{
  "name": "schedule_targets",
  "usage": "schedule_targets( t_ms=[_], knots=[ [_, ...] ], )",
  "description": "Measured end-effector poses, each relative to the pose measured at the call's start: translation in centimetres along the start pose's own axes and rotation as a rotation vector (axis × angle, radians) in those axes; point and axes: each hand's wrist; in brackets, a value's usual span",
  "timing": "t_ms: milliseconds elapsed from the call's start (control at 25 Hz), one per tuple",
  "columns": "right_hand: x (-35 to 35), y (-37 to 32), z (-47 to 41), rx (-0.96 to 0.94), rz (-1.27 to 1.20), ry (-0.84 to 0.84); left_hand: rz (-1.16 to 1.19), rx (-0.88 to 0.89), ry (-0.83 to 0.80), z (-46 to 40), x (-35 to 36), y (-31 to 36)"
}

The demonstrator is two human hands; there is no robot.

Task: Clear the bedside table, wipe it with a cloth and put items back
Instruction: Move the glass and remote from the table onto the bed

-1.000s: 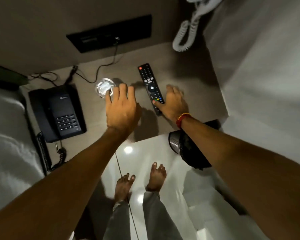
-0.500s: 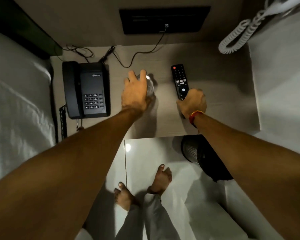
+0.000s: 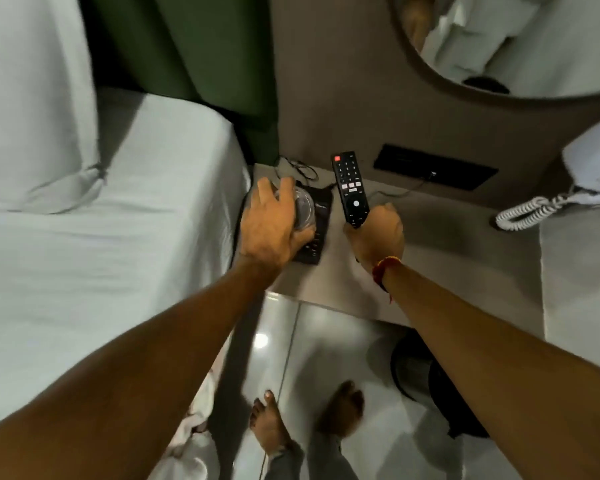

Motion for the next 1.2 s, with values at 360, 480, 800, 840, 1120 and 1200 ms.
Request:
schedule_targets(
  t_ms=[360,480,800,840,1120,1200],
  knots=[
    [8.3,-24.7,14.7,-0.477,0.101,-0.261,0.004,-0.436,0.234,14.6,-13.9,-21.9],
    [12.4,-27.8,19.7,-0.562,0.136,-0.380,0.020,-0.620,0.241,20.4,-13.6,-27.3],
    [20.1,-27.6,24.1,-0.712,0.267,-0.452,0.072,-0.843,0.217,25.6,-9.5,-31.8],
    [20.4,-27.2,23.9,-0.717,0.275,-0.447,0.010,-0.851,0.203,25.1,-9.3,-31.7],
    [15.5,-23.8,15.3,-0.688,0.178,-0.139,-0.210,-0.573,0.213,14.5,-11.9,-27.4],
    [13.3,-20.7,10.3,-0.606,0.124,-0.086,-0.107,-0.412,0.205,9.2,-10.5,-23.5]
  ],
)
Point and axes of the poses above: each hand's wrist, its own z-axis away from the middle knuckle, its own x-axis out of the palm, y = z × x, and after that the axes turned 1 degree about -y, right-handed
